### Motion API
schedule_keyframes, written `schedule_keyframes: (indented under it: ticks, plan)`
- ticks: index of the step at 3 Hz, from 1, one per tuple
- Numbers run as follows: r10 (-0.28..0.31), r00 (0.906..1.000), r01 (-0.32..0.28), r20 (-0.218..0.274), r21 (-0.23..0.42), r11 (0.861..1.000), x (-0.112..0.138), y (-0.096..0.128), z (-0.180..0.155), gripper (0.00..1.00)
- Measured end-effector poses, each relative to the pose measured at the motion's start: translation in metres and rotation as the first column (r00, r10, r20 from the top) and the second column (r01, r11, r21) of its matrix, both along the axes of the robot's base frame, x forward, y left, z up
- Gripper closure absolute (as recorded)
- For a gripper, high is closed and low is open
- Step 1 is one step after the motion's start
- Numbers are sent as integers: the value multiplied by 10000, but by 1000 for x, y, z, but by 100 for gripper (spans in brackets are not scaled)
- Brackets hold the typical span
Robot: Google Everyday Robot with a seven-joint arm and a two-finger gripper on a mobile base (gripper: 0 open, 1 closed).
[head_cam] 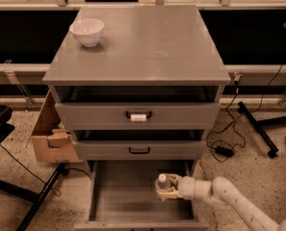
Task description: Pick blue plastic bottle from bottom drawer and place on counter
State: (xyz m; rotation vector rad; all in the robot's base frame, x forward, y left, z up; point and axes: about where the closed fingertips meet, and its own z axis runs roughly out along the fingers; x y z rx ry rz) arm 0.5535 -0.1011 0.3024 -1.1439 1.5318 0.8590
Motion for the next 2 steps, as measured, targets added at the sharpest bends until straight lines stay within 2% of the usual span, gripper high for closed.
schedule_keyframes:
  ticks: [1,2]
  plan:
    - [626,9975,-644,319,604,9961,-44,-1,108,100]
    - [1149,9927,-1182,377,1019,9877,-75,0,180,100]
